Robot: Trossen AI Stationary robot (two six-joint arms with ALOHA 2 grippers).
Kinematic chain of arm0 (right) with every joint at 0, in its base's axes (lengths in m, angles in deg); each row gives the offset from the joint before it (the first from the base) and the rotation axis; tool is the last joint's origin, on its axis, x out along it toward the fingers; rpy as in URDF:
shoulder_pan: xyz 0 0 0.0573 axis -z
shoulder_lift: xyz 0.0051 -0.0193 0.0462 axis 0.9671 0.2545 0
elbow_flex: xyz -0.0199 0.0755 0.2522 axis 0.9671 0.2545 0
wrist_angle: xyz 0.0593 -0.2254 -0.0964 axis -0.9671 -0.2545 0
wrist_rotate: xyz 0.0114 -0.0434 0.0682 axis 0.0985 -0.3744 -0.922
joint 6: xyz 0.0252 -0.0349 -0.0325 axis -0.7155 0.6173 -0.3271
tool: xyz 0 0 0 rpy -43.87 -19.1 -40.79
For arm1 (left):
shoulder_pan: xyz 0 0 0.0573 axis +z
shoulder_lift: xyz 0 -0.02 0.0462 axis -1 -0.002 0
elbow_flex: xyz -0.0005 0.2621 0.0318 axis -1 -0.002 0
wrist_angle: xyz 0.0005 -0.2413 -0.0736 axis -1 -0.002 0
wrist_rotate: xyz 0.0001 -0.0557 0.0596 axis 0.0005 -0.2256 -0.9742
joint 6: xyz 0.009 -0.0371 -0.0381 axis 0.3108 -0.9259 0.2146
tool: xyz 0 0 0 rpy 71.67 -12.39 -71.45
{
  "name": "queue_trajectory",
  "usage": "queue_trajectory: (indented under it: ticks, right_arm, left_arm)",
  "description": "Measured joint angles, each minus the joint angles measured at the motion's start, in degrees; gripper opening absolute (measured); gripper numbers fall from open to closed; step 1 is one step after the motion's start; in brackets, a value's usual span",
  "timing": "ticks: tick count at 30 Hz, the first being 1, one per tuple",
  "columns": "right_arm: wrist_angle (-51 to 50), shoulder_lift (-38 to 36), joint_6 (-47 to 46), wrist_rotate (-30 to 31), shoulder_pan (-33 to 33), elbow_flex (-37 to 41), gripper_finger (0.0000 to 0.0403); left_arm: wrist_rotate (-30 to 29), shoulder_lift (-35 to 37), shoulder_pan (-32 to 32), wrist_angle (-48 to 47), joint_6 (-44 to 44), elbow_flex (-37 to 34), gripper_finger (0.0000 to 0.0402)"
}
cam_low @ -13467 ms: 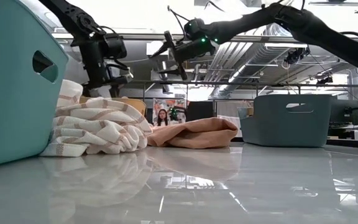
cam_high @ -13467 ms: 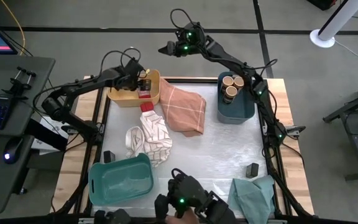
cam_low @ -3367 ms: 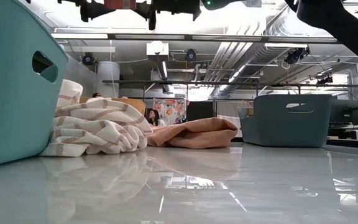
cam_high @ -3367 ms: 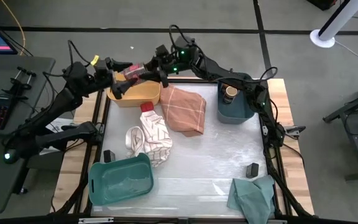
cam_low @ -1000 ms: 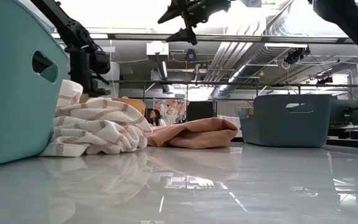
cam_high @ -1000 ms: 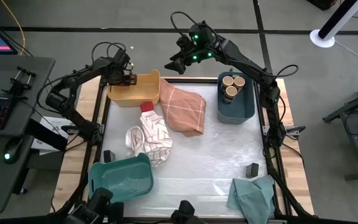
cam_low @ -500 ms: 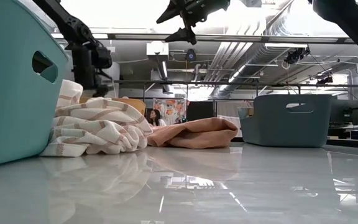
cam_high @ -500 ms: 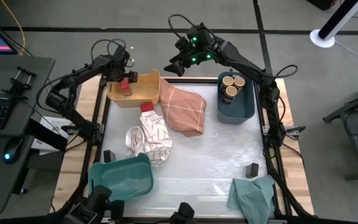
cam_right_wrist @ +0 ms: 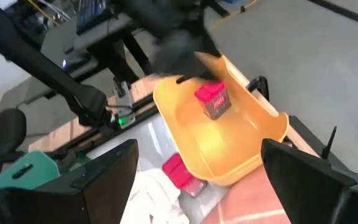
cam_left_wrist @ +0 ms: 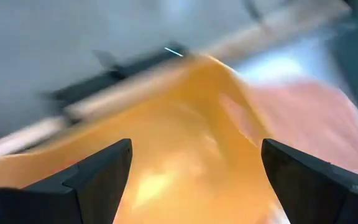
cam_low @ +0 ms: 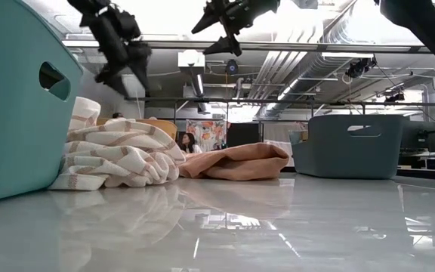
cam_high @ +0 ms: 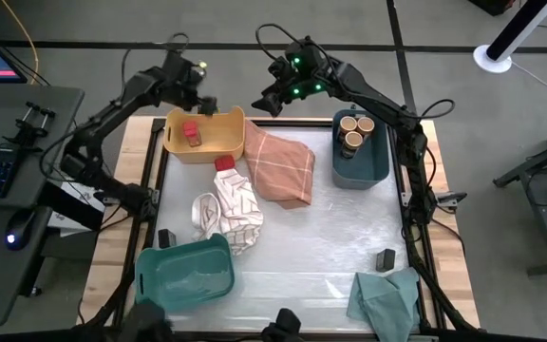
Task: Sort spices by type
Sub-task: Put the red seasoning can into the yellow bin
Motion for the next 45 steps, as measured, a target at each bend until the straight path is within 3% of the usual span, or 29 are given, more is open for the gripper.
queue_trajectory:
  ticks: [4, 8, 10, 14, 18, 22, 24, 26, 32, 41, 45]
  right_arm:
    - [-2.6, 0.0, 1.5, 0.0, 0.0, 0.0, 0.0336]
    - [-4.0, 0.0, 2.4, 0.0, 0.0, 0.0, 0.0336]
    - [-4.4, 0.0, 3.0, 0.0, 0.0, 0.0, 0.0336]
    - [-5.3, 0.0, 3.1, 0.1, 0.0, 0.0, 0.0336]
    - [-5.6, 0.0, 3.7, 0.1, 0.1, 0.0, 0.0336]
    - [-5.6, 0.0, 3.8, 0.1, 0.2, 0.0, 0.0336]
    - [-5.6, 0.0, 3.9, 0.1, 0.2, 0.0, 0.0336]
    - [-5.6, 0.0, 3.9, 0.2, 0.2, 0.0, 0.0336]
    - [-5.5, 0.0, 3.8, 1.1, 0.2, 0.0, 0.0336]
    - [-5.5, 0.0, 2.9, 3.3, 0.2, 0.0, 0.0336]
    - [-5.5, 0.0, 2.8, 3.4, 0.2, 0.0, 0.0336]
  left_arm:
    - [6.3, 4.2, -9.3, -5.7, 11.2, -0.1, 0.0344]
    - [9.4, 9.4, -20.1, -2.5, 19.0, -4.8, 0.0344]
    - [8.1, 12.3, -24.8, 2.6, 18.4, -9.3, 0.0342]
    - [-0.1, 18.2, -30.1, 11.7, 11.4, -20.0, 0.0316]
    - [-0.9, 26.1, -31.4, 22.5, 0.6, -31.8, 0.0252]
    - [-6.1, 31.2, -31.3, 31.3, -7.4, -41.5, 0.0131]
    - [-7.3, 31.3, -31.3, 32.9, -8.5, -43.4, 0.0053]
    - [-7.8, 29.8, -31.7, 32.8, -8.6, -43.8, 0.0016]
    - [-15.8, 23.6, -35.1, 36.2, -1.5, -43.7, 0.0002]
    - [-30.5, 17.4, -40.5, 36.3, -0.1, -43.8, 0.0]
    - [-32.7, 14.6, -40.7, 36.2, -1.1, -43.8, 0.0]
